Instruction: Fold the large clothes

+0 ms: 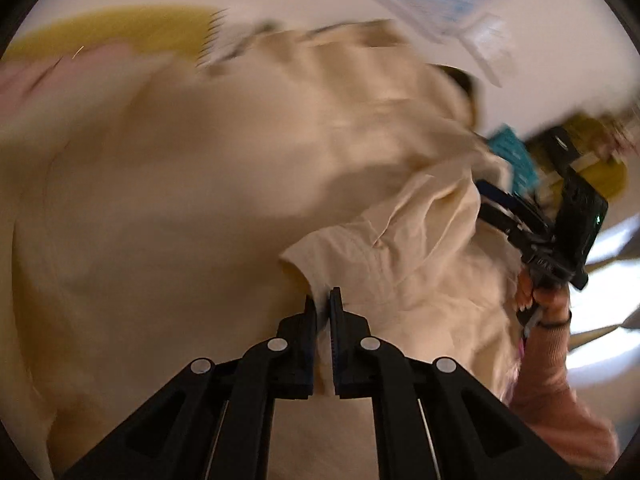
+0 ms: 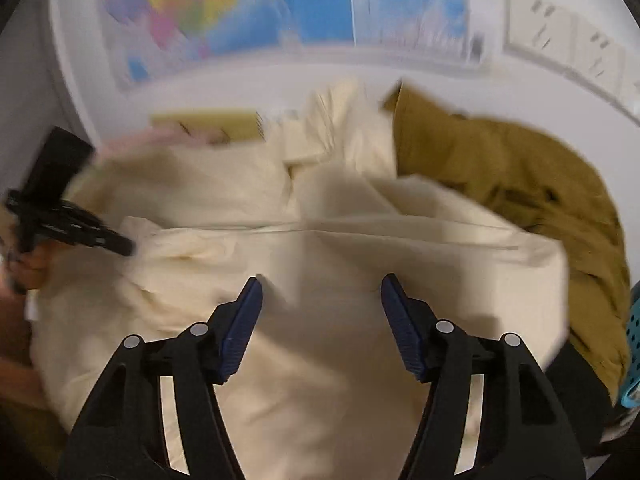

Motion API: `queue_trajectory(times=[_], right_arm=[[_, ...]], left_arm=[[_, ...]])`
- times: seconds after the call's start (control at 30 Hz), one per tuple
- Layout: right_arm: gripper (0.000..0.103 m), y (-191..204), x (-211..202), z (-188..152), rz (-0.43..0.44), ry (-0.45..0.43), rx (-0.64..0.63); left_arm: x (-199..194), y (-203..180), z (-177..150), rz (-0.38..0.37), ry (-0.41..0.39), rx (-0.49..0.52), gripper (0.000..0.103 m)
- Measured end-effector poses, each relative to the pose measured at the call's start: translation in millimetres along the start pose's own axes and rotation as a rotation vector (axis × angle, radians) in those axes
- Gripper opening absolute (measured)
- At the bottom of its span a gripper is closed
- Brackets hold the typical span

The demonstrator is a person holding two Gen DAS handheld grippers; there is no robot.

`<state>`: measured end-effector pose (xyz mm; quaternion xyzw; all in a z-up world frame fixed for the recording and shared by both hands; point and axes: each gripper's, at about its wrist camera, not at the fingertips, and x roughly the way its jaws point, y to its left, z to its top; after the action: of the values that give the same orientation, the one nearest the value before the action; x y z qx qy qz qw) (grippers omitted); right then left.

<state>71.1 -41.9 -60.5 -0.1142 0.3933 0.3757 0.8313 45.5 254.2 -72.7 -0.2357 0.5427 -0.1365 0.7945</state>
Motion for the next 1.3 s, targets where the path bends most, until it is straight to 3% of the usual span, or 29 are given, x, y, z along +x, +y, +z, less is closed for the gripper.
queue_trajectory(times=[0.1, 0.23, 0.27, 0.3, 0.37, 0.4, 0.53, 0.63, 0.7, 0.8, 0.93, 1.03, 1.13, 1.2, 1.23, 1.3], right_arm=[[0.065, 0.5, 35.3, 1.9, 0.006, 0.094, 0.011], [0.065, -0.6, 1.1, -3.7, 0.094, -0.001, 0.036], [0.069, -7.3, -16.8, -6.7, 0.115, -0.055, 0.064], [0.071, -14.9, -33.3, -9.7, 0.133, -0.103, 0.099], [0.075, -33.3, -56.0, -15.7, 0.146, -0.169, 0.178], [0.075, -45.8, -68.8, -21.6, 0.144, -0.198, 0.226], [0.078, -72.6, -83.9, -31.0, 0.093, -0.209, 0.302], [0.078, -77.5, -84.7, -33.8, 0.063, -0.203, 0.324], [0.078, -82.5, -82.0, -33.1, 0.045, -0.199, 0.347], [0.078, -92.5, -83.9, -37.5, 0.062, -0.204, 0.389], [0.077, -86.7, -87.9, -34.2, 0.098, -0.22, 0.364], [0.074, -60.8, -70.1, -18.1, 0.091, -0.16, 0.233], [0.073, -49.0, -36.3, -6.1, 0.0, -0.083, 0.154], [0.066, -64.7, -7.6, -1.4, -0.049, -0.017, 0.224], [0.06, -70.4, 0.1, -1.0, -0.071, 0.002, 0.245], [0.059, -76.6, 7.1, -1.9, -0.113, 0.029, 0.275]], left_arm=[[0.9, 15.9, 0.6, 0.042, -0.006, -0.045, 0.006], [-13.9, 14.8, -11.4, 0.102, -0.037, -0.003, 0.008], [-21.3, 9.9, -15.2, 0.118, -0.071, 0.039, 0.022], [-27.6, 4.9, -17.0, 0.114, -0.102, 0.082, 0.048], [-37.0, -10.4, -18.1, 0.114, -0.16, 0.167, 0.08], [-39.3, -18.5, -16.4, 0.125, -0.181, 0.208, 0.082], [-22.3, -48.7, 3.9, 0.168, -0.173, 0.356, 0.084], [24.9, -68.1, 21.5, 0.197, -0.066, 0.447, 0.082], [49.8, -73.1, 22.9, 0.24, 0.011, 0.495, 0.038], [51.8, -70.4, 18.7, 0.229, 0.028, 0.47, 0.029], [23.9, -57.4, -2.1, 0.155, 0.0, 0.389, 0.027], [16.8, -52.2, -15.1, 0.183, -0.018, 0.377, 0.029], [25.0, -51.7, -6.9, 0.222, -0.007, 0.361, 0.04], [29.3, -50.4, 1.2, 0.25, -0.004, 0.325, 0.055], [25.1, -49.2, 2.1, 0.244, -0.011, 0.317, 0.055], [1.9, -50.0, -0.4, 0.208, -0.071, 0.308, 0.059]])
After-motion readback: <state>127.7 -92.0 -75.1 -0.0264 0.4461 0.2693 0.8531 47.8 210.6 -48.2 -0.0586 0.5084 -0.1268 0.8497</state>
